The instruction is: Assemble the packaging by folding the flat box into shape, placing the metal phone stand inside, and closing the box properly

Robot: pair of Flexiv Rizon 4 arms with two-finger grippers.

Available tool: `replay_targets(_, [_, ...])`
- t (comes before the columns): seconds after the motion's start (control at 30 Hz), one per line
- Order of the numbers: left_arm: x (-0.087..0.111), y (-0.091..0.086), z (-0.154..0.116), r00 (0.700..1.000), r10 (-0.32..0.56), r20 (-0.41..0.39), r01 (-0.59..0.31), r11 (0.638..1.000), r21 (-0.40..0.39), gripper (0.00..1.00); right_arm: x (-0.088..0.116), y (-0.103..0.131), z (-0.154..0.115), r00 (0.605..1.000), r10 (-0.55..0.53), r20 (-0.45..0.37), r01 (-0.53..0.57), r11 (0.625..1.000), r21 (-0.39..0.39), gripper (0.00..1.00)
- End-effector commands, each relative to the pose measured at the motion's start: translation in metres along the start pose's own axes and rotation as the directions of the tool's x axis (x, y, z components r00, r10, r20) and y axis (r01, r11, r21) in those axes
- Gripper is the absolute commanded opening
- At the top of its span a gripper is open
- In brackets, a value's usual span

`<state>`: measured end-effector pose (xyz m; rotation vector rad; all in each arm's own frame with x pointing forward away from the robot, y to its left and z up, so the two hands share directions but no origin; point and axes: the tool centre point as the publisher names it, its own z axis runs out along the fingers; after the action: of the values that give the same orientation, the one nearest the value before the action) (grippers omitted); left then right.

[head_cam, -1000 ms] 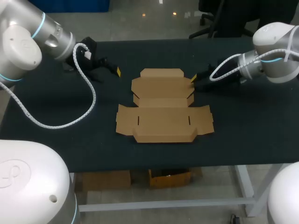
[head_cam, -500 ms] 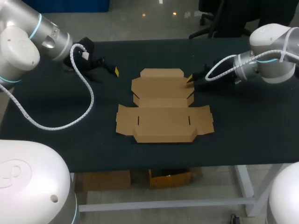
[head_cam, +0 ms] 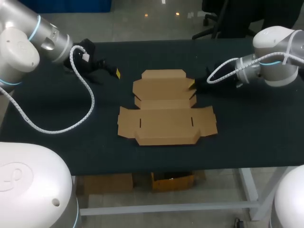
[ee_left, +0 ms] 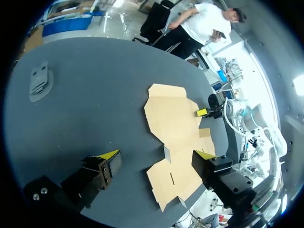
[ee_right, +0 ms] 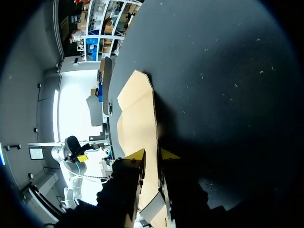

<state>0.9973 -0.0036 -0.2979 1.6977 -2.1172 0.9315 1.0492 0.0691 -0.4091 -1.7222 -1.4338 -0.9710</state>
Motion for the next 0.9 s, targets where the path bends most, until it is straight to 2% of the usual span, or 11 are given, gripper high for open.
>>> replay_targets(0.03, [-0.002, -0.001, 0.001, 1.000, 0.006, -0.012, -0.006, 1.000, -0.004, 1.00, -0.003, 0.002, -0.001, 1.000, -0.006, -0.022, 0.006, 1.000, 0.004, 0.00])
replay_targets(0.5, [0.000, -0.007, 0.005, 0.994, 0.085, -0.072, -0.087, 0.996, -0.022, 1.00, 0.015, -0.008, -0.028, 0.977, -0.153, -0.150, 0.140, 0.985, -0.099, 0.00])
replay_targets(0.9, [0.001, -0.012, 0.012, 0.989, 0.110, -0.098, -0.111, 0.994, -0.011, 1.00, 0.027, -0.012, -0.039, 0.948, -0.236, -0.212, 0.218, 0.970, -0.103, 0.00])
